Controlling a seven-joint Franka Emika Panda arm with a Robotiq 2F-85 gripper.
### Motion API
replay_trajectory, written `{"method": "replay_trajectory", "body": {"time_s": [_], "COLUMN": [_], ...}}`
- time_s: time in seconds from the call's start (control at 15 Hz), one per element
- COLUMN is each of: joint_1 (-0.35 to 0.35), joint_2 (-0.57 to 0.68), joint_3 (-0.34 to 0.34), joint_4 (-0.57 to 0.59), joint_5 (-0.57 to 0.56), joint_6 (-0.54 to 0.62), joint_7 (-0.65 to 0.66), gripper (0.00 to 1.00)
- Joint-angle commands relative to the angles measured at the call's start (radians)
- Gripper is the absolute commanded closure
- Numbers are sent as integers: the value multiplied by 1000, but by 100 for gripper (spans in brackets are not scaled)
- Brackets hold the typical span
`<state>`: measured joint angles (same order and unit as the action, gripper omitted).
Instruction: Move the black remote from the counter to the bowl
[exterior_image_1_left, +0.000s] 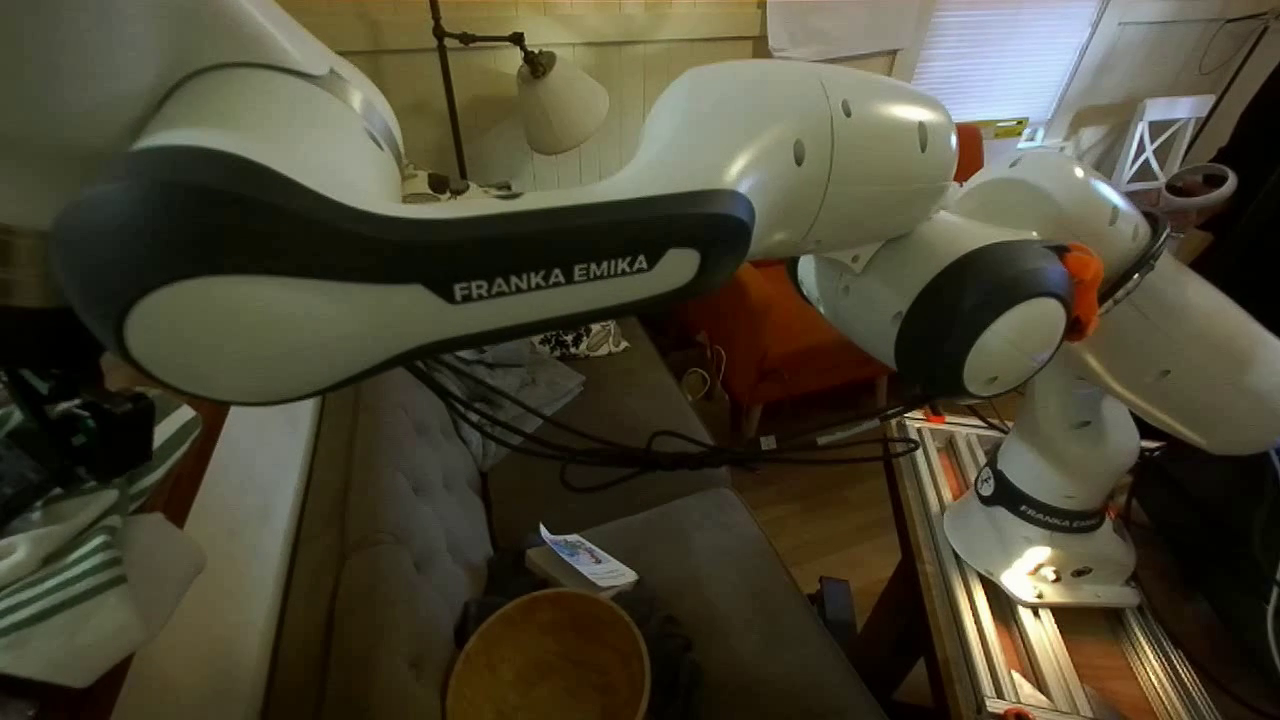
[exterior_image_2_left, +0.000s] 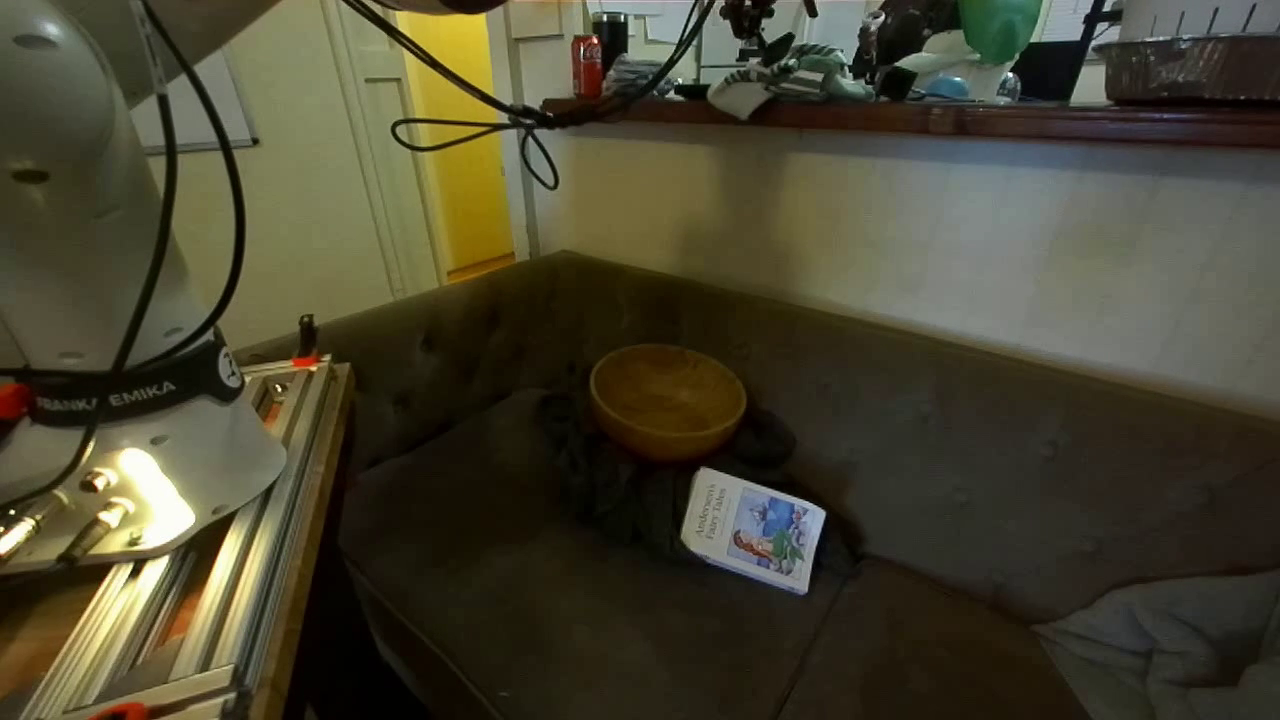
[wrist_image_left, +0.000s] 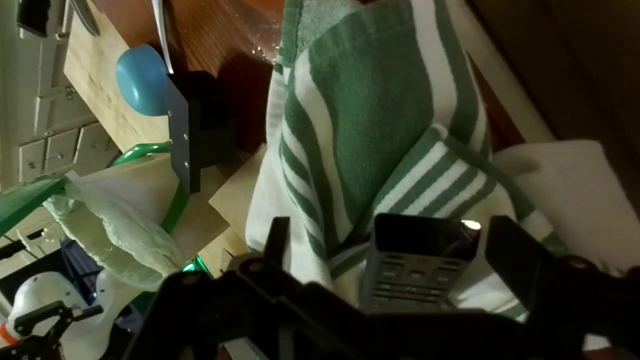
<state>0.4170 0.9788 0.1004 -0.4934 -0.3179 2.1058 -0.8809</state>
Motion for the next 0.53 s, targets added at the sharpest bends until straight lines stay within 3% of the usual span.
{"method": "replay_trajectory", "body": {"time_s": [0.0, 0.13, 0.27, 0.47], "joint_1": [-3, -2, -7, -13], "joint_2": [74, 88, 52, 73], "joint_3": [9, 4, -6, 6], "joint_4": [98, 108, 32, 58], "joint_5": [73, 90, 94, 111], "joint_6": [9, 32, 106, 137], "joint_7": [-60, -80, -82, -93], "gripper": [0, 0, 0, 0]}}
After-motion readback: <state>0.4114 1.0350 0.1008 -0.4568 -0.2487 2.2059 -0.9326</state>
